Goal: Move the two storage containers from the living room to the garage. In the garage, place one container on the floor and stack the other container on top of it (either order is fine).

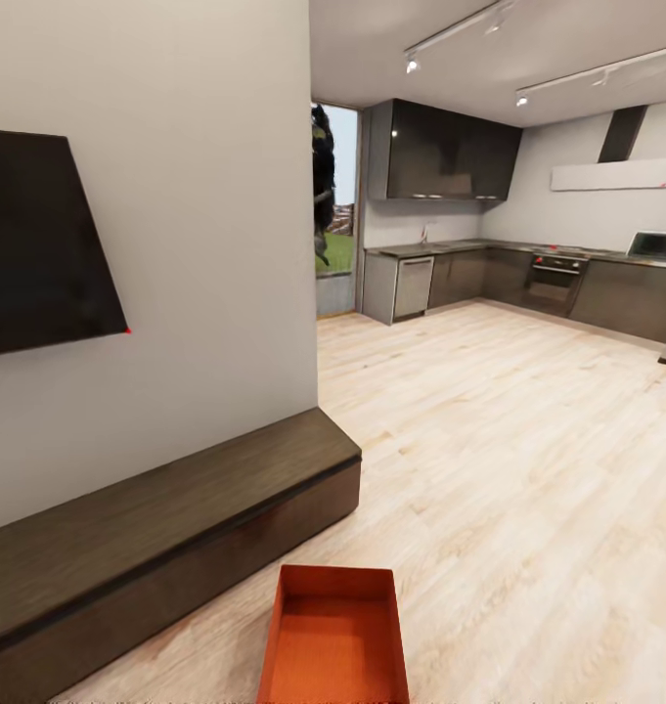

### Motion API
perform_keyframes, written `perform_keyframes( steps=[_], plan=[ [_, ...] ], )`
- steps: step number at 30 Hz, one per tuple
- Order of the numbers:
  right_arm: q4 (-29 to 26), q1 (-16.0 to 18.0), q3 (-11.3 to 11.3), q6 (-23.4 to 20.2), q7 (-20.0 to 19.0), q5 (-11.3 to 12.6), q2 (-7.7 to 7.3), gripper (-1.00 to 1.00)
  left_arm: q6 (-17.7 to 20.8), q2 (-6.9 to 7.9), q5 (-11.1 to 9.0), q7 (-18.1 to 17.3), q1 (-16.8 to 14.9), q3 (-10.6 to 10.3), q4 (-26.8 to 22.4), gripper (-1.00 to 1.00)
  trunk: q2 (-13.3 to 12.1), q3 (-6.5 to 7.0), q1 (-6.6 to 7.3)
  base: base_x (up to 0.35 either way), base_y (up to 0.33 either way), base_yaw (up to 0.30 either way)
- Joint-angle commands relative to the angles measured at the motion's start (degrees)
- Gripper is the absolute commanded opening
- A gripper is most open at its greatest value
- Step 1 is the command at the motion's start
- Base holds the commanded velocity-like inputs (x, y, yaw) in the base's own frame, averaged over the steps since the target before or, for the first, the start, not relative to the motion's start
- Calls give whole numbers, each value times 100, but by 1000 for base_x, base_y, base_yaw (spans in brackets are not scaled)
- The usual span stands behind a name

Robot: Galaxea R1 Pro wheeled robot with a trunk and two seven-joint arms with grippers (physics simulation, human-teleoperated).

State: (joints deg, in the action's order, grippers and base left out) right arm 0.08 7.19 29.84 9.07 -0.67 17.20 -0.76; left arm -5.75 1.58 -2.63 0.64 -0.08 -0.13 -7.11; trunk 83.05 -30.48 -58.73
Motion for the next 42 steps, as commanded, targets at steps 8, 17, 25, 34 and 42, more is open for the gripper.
perform_keyframes(
  steps=[8,17,25,34,42],
  plan=[
    [1,2,48,16,-12,64,1,100,-14,0,-31,7,-1,-5,-1,100,3,-79,0,0,0,0],
    [1,2,48,16,-12,64,1,100,-14,0,-32,7,-1,-5,-1,100,3,-162,0,0,0,0],
    [1,2,48,16,-12,64,-1,100,-14,0,-28,7,-1,-5,-1,100,3,-236,0,0,0,0],
    [1,2,48,16,-12,64,-3,100,-14,0,-34,7,-1,-5,-1,100,3,-319,0,0,0,0],
    [1,2,48,16,-12,63,-2,100,-14,0,-32,7,-1,-5,-1,100,3,-393,0,0,0,0]
  ],
)
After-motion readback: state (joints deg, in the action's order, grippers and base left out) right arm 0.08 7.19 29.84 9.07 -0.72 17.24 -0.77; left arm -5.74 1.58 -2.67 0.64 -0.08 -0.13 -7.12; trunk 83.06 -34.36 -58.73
